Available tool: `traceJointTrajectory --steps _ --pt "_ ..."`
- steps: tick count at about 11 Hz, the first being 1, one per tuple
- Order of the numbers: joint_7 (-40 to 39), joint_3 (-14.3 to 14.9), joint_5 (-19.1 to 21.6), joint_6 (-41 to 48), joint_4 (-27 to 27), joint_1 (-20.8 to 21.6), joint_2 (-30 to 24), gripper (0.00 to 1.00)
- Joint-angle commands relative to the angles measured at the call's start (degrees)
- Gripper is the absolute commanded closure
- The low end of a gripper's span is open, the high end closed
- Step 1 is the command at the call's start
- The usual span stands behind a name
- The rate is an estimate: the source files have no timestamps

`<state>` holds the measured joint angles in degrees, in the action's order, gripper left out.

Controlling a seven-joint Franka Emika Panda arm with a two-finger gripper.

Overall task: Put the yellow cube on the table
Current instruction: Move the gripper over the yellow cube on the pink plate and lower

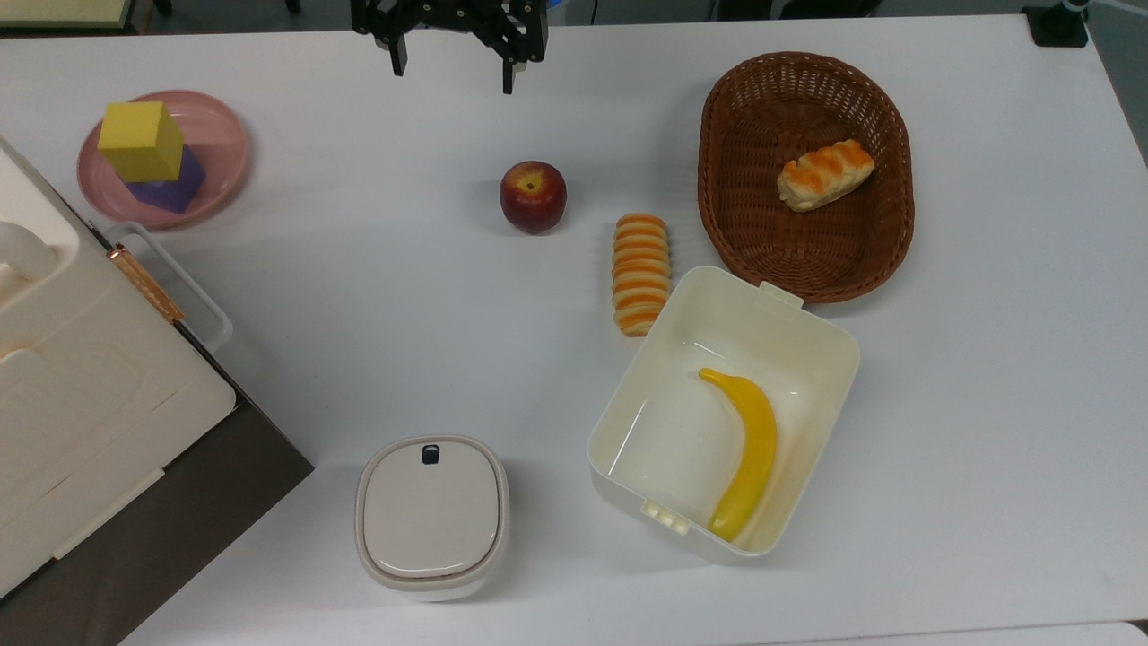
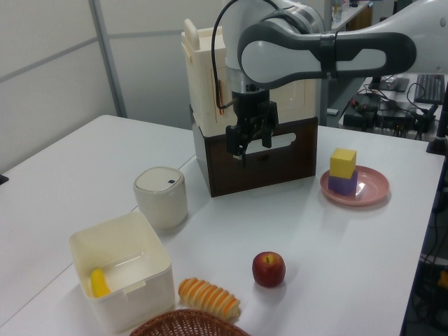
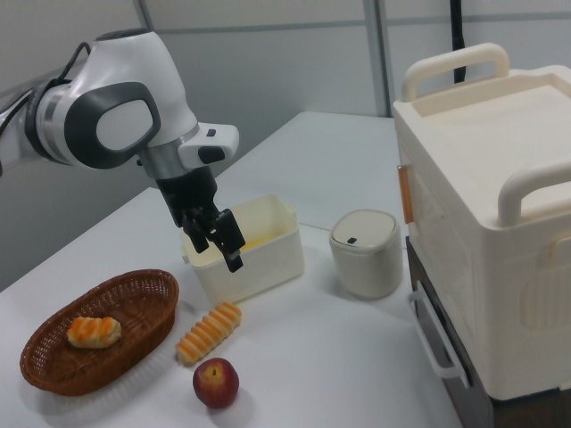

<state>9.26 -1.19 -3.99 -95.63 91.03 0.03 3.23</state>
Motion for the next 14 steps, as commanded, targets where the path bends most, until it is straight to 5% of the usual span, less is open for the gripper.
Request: traceJointTrajectory --steps 1,7,14 --pt "-0.47 1.01 0.83 1.15 0.91 -0.28 -0.86 0.00" --pt "-5.88 1.01 0.83 0.36 0.99 -7.56 -0.42 0.00" --pt "-30.49 1.10 0.65 -0.08 1.26 -29.61 2.29 0.00"
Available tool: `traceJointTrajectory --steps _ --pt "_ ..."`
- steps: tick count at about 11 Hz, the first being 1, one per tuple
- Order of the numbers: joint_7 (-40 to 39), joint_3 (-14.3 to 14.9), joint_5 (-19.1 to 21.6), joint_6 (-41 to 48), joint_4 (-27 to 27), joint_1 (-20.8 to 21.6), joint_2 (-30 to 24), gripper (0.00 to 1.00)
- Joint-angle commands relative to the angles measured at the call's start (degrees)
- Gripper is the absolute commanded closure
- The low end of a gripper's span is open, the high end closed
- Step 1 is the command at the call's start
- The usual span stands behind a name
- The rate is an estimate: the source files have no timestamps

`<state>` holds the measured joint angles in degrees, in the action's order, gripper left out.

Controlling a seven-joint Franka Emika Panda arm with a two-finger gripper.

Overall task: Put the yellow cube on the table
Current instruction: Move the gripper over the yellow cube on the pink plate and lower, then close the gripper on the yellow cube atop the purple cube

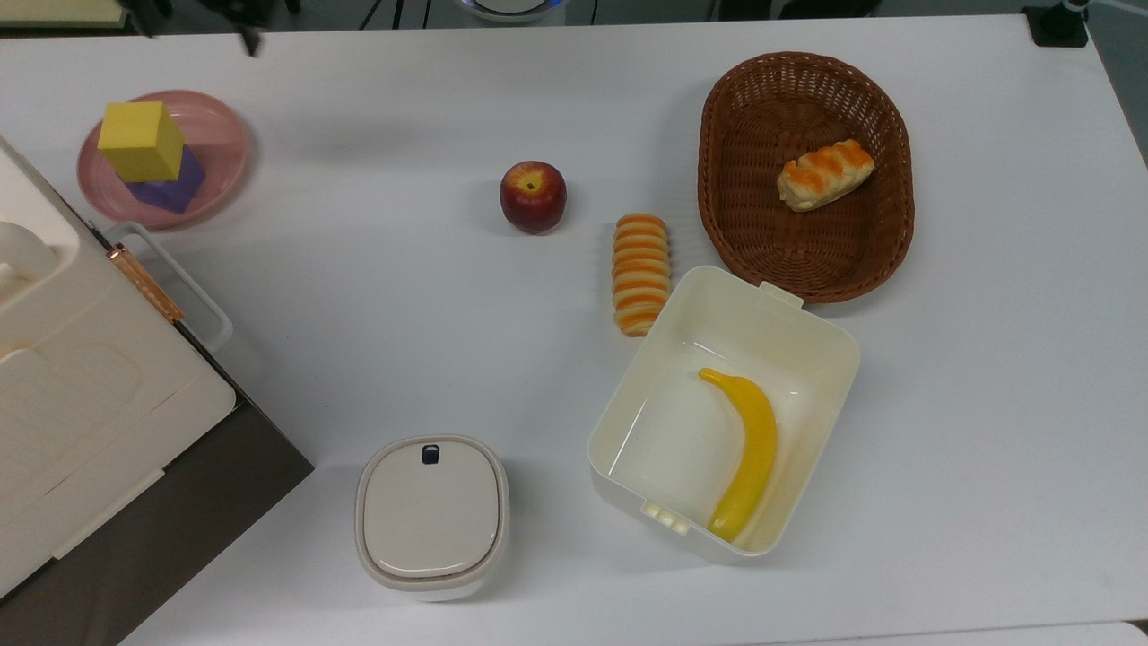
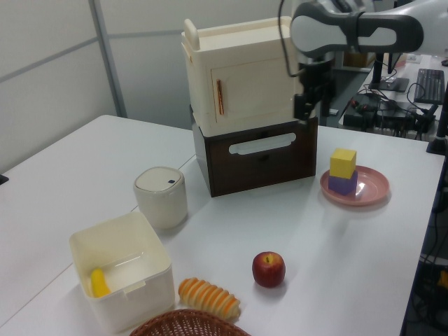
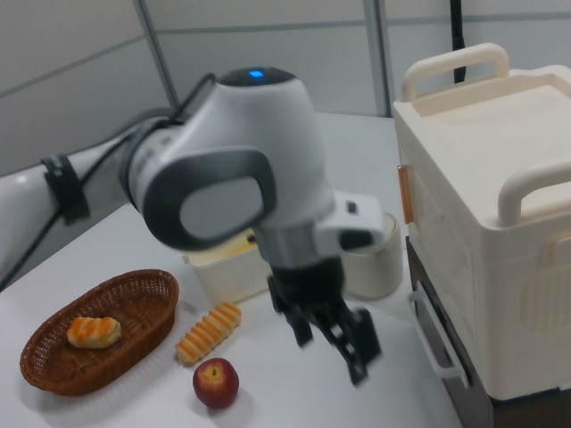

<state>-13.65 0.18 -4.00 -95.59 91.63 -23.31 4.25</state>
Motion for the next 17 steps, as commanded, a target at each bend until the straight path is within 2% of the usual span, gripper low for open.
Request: traceJointTrajectory --steps 1,3,6,9,16,17 --pt "-11.88 -0.27 0.74 -2.21 0.74 -8.92 2.16 0.00" --pt "-15.78 -0.27 0.75 -8.70 3.19 -12.18 3.83 0.00" --pt "-15.96 -0.10 0.05 -16.10 7.06 -13.69 7.16 0.00" --pt "-15.97 -0.27 0.13 -17.52 7.51 -13.34 10.51 0.00" --pt "-19.57 -0.62 0.66 -17.52 8.30 -12.90 12.01 0.00" --pt "-19.57 -0.62 0.66 -17.70 8.21 -12.90 12.19 0.19"
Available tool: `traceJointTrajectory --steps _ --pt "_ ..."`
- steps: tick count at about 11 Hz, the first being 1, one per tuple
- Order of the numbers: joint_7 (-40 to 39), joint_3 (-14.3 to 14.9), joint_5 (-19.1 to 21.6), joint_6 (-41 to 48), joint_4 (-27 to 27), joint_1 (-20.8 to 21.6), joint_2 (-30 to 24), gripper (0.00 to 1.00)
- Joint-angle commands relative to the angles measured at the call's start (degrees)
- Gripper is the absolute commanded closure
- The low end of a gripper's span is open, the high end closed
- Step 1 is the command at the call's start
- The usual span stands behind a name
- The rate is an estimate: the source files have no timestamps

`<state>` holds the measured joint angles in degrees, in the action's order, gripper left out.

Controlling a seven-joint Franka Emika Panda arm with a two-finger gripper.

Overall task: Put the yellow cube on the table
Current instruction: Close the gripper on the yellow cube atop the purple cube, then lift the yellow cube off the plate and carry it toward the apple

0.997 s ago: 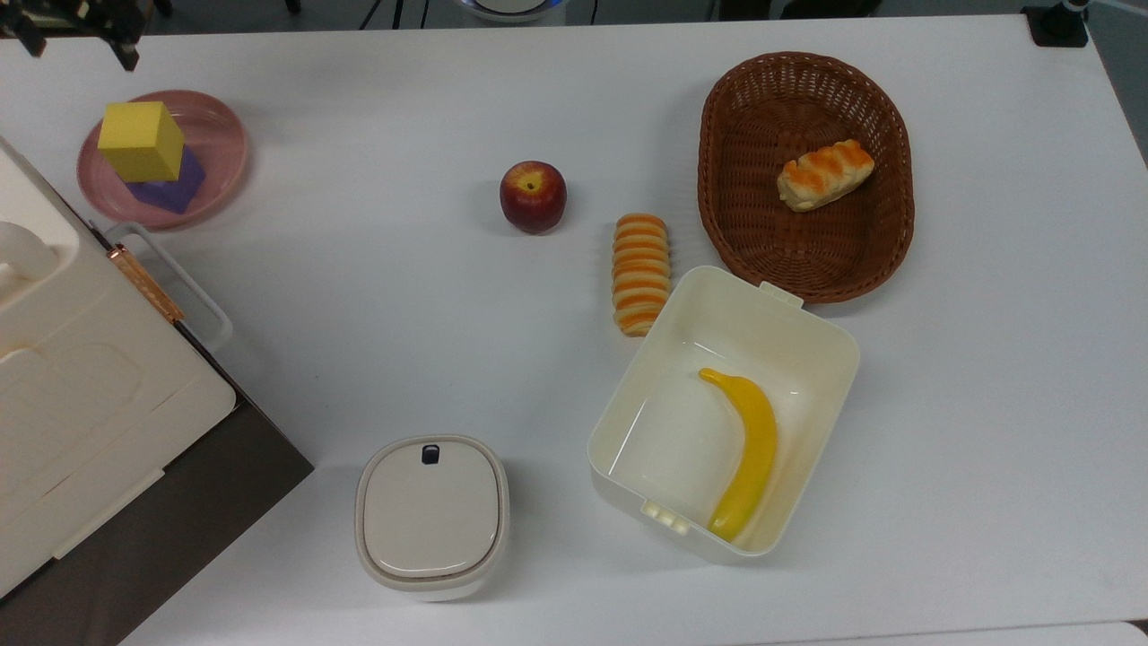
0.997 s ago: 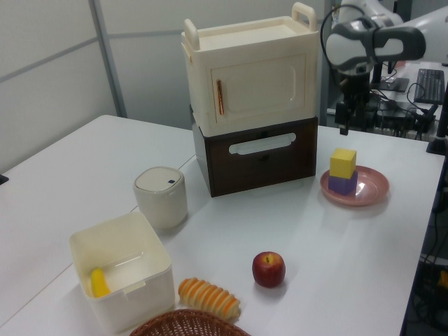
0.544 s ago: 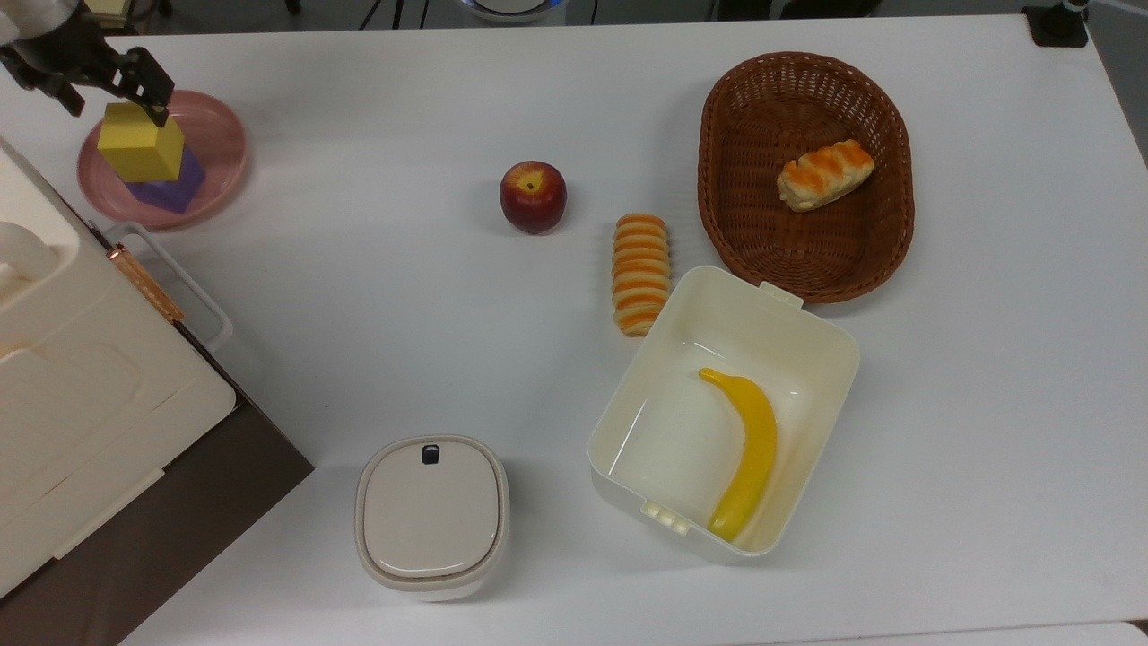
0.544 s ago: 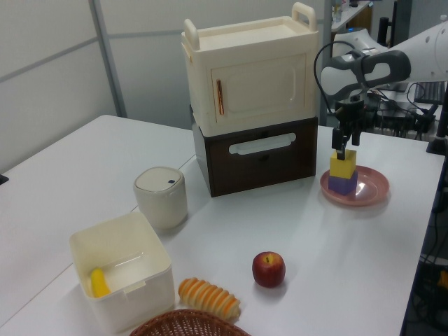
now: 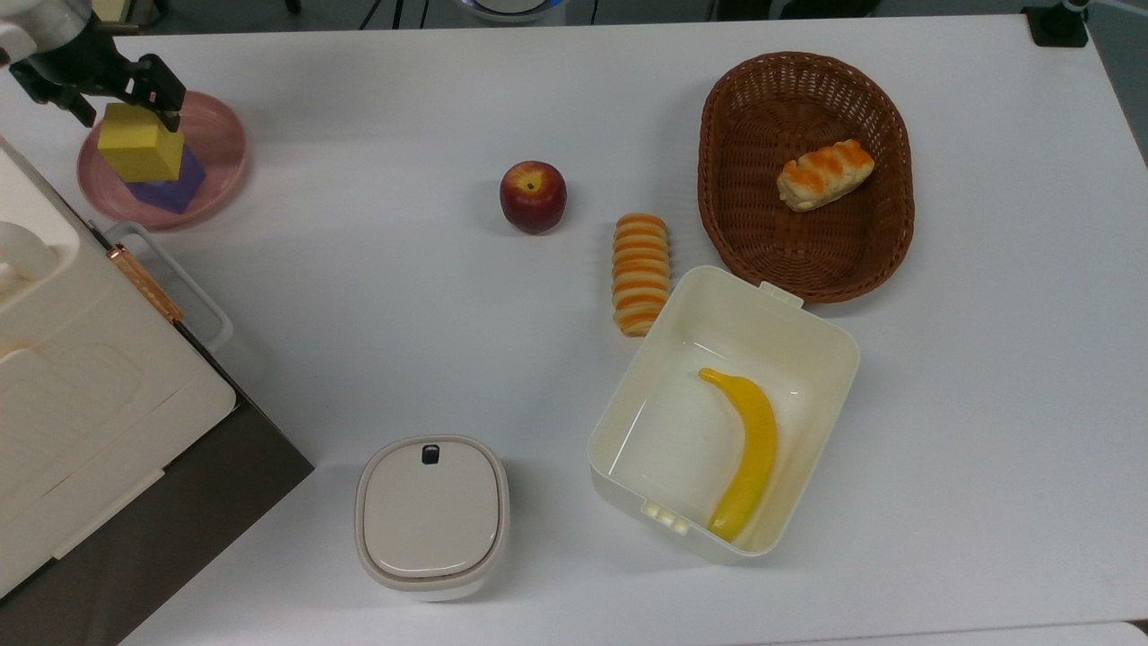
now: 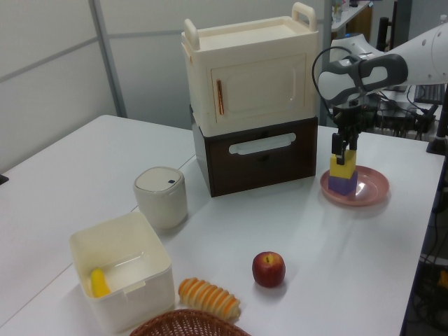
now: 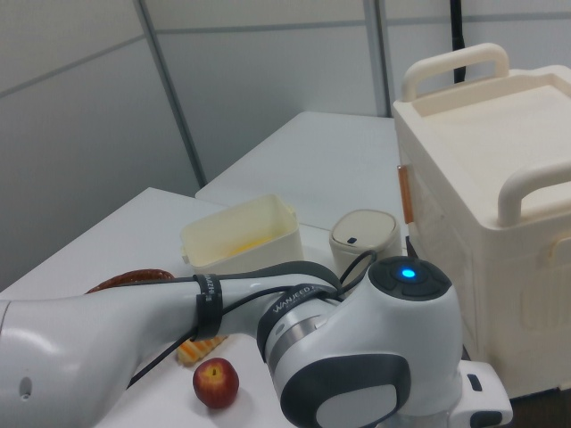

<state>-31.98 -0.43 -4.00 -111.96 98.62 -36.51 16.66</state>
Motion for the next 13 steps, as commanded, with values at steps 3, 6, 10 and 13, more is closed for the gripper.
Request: traceJointTrajectory --steps 3,6,10,13 --pt "-1.24 -0.01 0.57 -1.95 1.22 0.30 -0.58 0.66" --pt "0.42 -0.45 0.48 -1.07 1.04 0.47 -3.47 0.65" --pt "13.22 -3.61 0.48 0.34 0.96 5.55 -4.45 0.61" --pt "23.95 -4.31 0.48 0.16 0.96 13.36 -4.01 0.61"
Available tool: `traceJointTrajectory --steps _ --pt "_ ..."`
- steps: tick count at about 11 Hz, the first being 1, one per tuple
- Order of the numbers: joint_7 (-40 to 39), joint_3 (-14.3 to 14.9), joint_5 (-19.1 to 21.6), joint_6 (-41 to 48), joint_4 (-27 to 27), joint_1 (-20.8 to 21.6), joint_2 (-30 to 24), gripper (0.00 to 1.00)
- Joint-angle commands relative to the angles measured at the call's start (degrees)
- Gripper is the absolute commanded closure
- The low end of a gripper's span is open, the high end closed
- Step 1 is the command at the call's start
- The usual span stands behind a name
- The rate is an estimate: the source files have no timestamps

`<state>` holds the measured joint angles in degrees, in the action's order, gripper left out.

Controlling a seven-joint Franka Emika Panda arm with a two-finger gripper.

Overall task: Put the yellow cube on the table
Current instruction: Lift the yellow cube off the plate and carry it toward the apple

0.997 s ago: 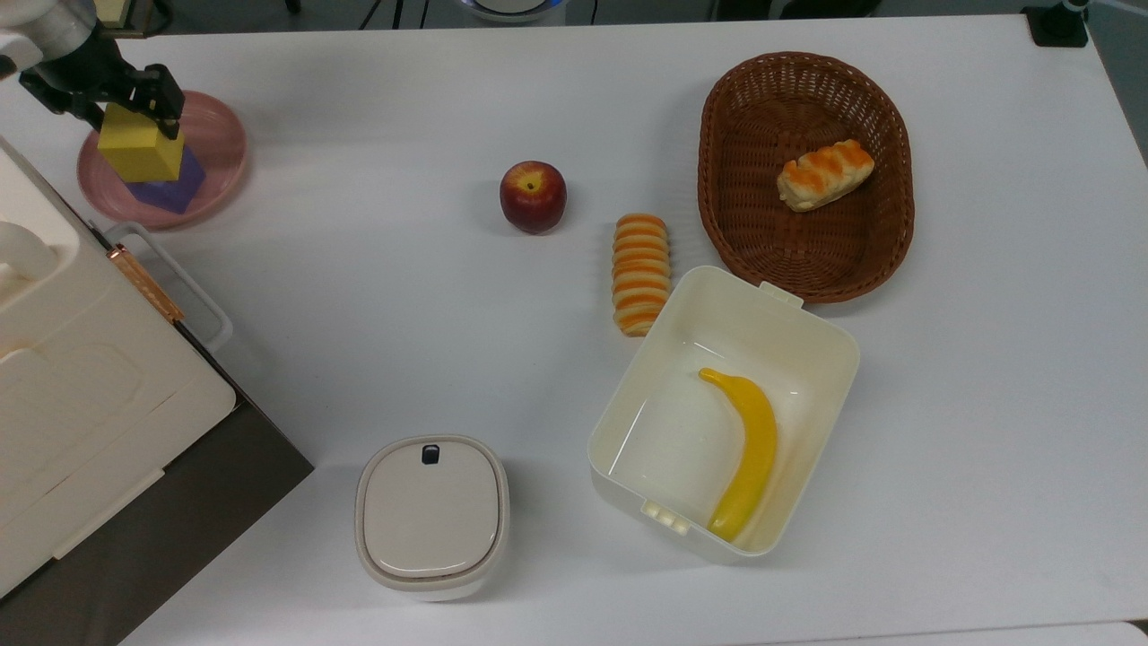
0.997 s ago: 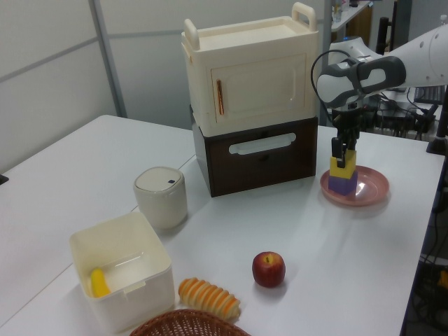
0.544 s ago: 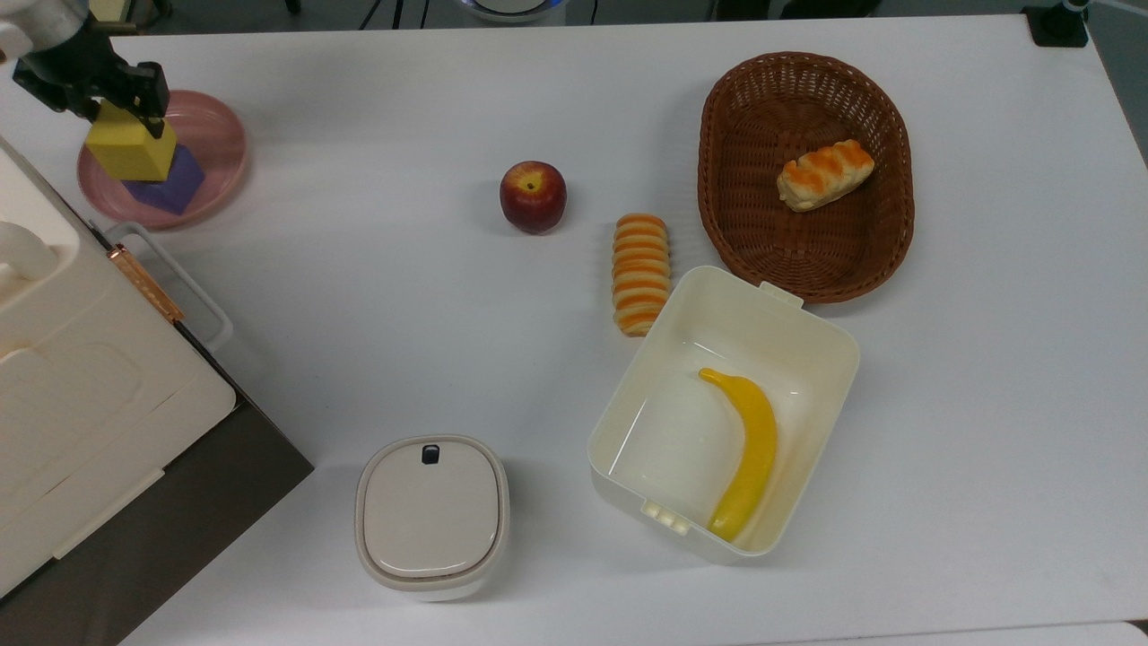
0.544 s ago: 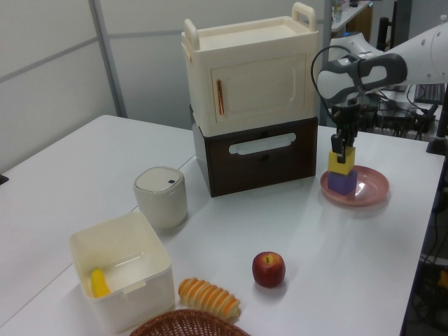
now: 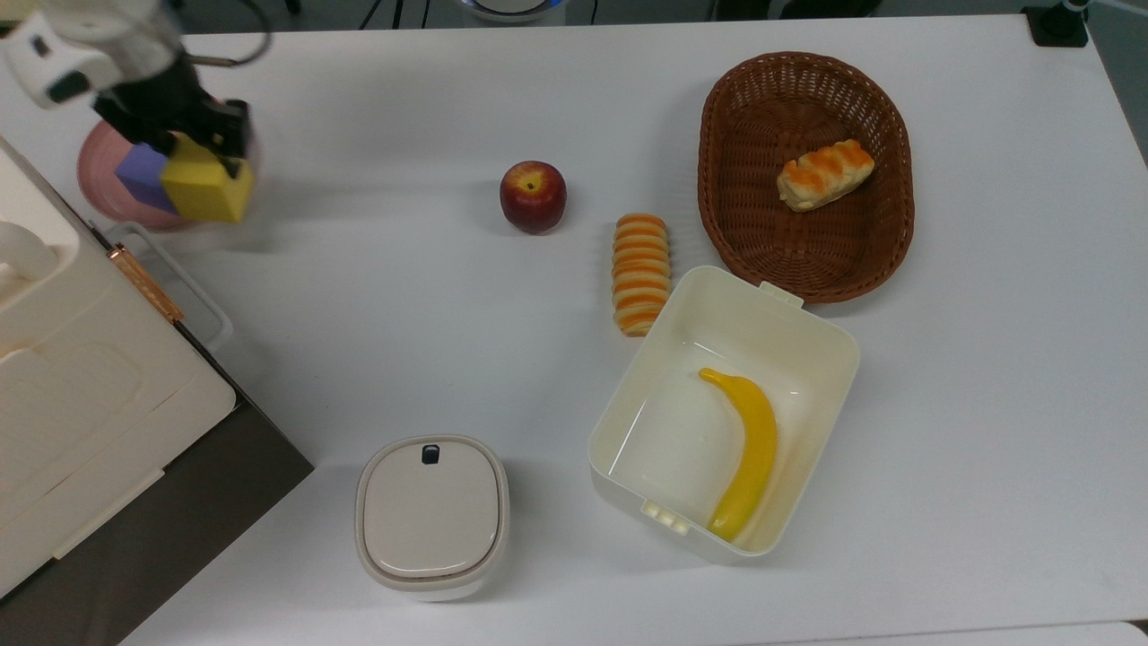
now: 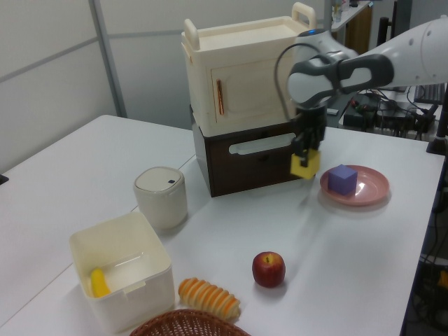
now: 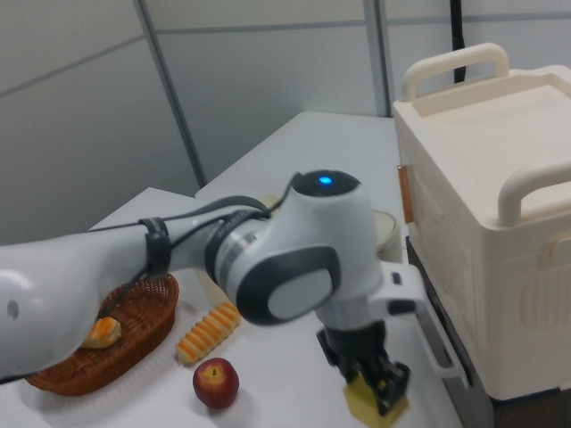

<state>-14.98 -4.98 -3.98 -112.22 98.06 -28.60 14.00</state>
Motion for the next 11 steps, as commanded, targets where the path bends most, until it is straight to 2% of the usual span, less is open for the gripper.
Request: traceJointTrajectory --steps 1,4,5,6,7,8,9,11 --pt "10.63 0.24 0.55 0.42 1.43 8.88 -1.08 0.61" --pt "23.29 0.24 0.64 -0.80 1.17 20.22 1.63 0.59" --pt "25.50 0.24 0.72 -1.25 1.17 22.00 2.08 0.52" --pt "26.22 0.24 0.81 -1.25 1.17 23.23 2.34 0.50" --pt "26.23 0.24 0.90 -1.25 1.17 23.85 2.52 0.40" --pt "26.23 0.24 0.90 -1.25 1.08 24.12 2.96 0.15" --pt "26.23 0.24 0.81 -1.25 1.08 24.12 2.96 0.00" --pt "26.23 0.24 0.81 -0.73 -0.06 24.12 2.87 0.00"
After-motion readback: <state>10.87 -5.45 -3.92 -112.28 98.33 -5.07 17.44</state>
